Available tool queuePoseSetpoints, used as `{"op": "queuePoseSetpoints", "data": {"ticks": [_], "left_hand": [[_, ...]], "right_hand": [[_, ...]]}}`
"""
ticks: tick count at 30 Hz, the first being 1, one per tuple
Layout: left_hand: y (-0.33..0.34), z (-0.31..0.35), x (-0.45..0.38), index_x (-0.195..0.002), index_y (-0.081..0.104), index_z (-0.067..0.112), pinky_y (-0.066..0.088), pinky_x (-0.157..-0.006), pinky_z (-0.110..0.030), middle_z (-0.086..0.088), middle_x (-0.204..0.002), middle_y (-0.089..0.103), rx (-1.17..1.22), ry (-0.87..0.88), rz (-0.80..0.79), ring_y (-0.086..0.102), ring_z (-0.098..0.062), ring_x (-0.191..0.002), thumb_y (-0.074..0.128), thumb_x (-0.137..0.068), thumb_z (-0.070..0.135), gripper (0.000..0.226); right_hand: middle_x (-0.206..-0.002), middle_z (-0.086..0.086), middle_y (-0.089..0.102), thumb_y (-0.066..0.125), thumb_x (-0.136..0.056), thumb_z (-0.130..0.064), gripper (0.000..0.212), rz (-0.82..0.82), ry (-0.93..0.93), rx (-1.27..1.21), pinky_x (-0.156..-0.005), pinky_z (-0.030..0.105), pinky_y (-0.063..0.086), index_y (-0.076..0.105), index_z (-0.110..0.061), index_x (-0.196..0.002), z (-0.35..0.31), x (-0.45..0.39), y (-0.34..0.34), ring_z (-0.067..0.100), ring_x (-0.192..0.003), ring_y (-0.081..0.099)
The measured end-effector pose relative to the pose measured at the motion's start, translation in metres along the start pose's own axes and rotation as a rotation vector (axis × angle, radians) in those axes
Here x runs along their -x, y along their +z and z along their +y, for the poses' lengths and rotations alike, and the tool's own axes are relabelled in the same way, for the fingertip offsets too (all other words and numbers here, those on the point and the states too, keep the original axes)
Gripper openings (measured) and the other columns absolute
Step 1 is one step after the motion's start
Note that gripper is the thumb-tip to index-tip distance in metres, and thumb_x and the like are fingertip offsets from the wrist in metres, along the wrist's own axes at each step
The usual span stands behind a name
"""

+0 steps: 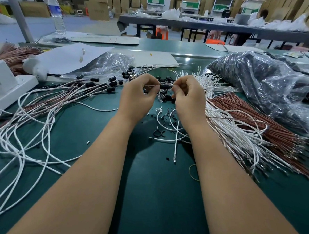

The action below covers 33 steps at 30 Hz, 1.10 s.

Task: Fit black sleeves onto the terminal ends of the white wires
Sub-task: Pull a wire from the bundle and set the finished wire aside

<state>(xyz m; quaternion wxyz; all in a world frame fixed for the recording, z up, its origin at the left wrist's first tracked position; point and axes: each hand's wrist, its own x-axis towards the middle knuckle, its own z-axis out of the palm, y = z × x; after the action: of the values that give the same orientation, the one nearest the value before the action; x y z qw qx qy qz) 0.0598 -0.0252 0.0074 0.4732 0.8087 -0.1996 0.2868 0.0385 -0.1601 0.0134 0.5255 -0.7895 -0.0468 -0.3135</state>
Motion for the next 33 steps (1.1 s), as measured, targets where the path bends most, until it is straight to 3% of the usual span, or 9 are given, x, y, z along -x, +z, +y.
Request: {"op": "queuePoseSetpoints", "data": {"ticks": [6, 11, 16, 20, 26, 30, 33], "left_hand": [[0.0007, 0.0016, 0.0024, -0.090, 0.066, 0.009, 0.057, -0.078, -0.038, 0.000, -0.075, 0.070, 0.105, -0.069, -0.057, 0.069, -0.013, -0.074, 0.062, -0.089, 0.007, 0.004], [0.0018, 0.0031, 0.0026, -0.088, 0.062, 0.013, 0.057, -0.065, -0.031, 0.001, -0.070, 0.071, 0.144, -0.121, -0.090, 0.065, -0.010, -0.058, 0.061, -0.091, 0.009, 0.006], [0.0029, 0.0036, -0.0003, -0.087, 0.066, 0.010, 0.051, -0.069, -0.027, -0.007, -0.077, 0.069, 0.144, -0.139, -0.087, 0.063, -0.018, -0.070, 0.064, -0.089, 0.008, 0.003], [0.0004, 0.0041, -0.0012, -0.084, 0.068, 0.011, 0.048, -0.064, -0.017, -0.002, -0.070, 0.065, 0.223, -0.213, -0.087, 0.058, -0.009, -0.063, 0.066, -0.086, 0.007, 0.005], [-0.0009, 0.0053, -0.0029, -0.080, 0.070, 0.012, 0.047, -0.061, -0.012, -0.001, -0.066, 0.066, 0.316, -0.270, -0.064, 0.058, -0.002, -0.058, 0.068, -0.085, 0.006, 0.007], [-0.0013, 0.0050, -0.0033, -0.078, 0.071, 0.012, 0.046, -0.061, -0.012, -0.002, -0.066, 0.066, 0.349, -0.284, -0.044, 0.058, -0.002, -0.056, 0.070, -0.083, 0.006, 0.008], [0.0003, 0.0074, -0.0020, -0.077, 0.071, 0.012, 0.050, -0.064, -0.015, -0.003, -0.069, 0.068, 0.360, -0.277, -0.040, 0.061, -0.007, -0.062, 0.071, -0.082, 0.004, 0.009]], "right_hand": [[-0.075, -0.002, 0.059, 0.056, -0.092, -0.002, 0.033, 0.014, 0.034, -0.015, -0.072, 0.036, 0.053, 0.049, -0.029, -0.075, -0.0001, -0.0001, 0.0009, 0.028, -0.077, 0.063], [-0.075, -0.004, 0.058, 0.056, -0.092, -0.003, 0.033, -0.011, 0.035, -0.012, -0.070, 0.031, 0.051, 0.049, -0.029, -0.075, 0.0000, 0.0006, 0.0025, 0.028, -0.079, 0.064], [-0.075, -0.005, 0.057, 0.056, -0.092, -0.002, 0.027, -0.021, 0.024, 0.002, -0.070, 0.031, 0.051, 0.051, -0.025, -0.078, 0.0008, 0.0002, 0.0032, 0.024, -0.077, 0.063], [-0.076, -0.004, 0.057, 0.056, -0.092, -0.001, 0.029, -0.030, 0.013, 0.007, -0.068, 0.027, 0.049, 0.050, -0.026, -0.078, -0.0002, 0.0003, 0.0034, 0.025, -0.078, 0.063], [-0.080, 0.004, 0.059, 0.053, -0.093, 0.000, 0.025, -0.048, 0.012, -0.034, -0.073, 0.038, 0.053, 0.051, -0.022, -0.081, -0.0016, 0.0013, 0.0027, 0.030, -0.079, 0.062], [-0.088, 0.015, 0.065, 0.046, -0.096, 0.001, 0.026, -0.067, 0.072, -0.124, -0.066, 0.027, 0.055, 0.050, -0.024, -0.087, -0.0033, 0.0021, 0.0035, 0.021, -0.070, 0.064], [-0.089, 0.019, 0.066, 0.050, -0.096, -0.002, 0.017, -0.102, 0.135, -0.187, -0.070, 0.036, 0.056, 0.055, -0.018, -0.093, -0.0036, 0.0020, 0.0041, 0.023, -0.071, 0.064]]}}
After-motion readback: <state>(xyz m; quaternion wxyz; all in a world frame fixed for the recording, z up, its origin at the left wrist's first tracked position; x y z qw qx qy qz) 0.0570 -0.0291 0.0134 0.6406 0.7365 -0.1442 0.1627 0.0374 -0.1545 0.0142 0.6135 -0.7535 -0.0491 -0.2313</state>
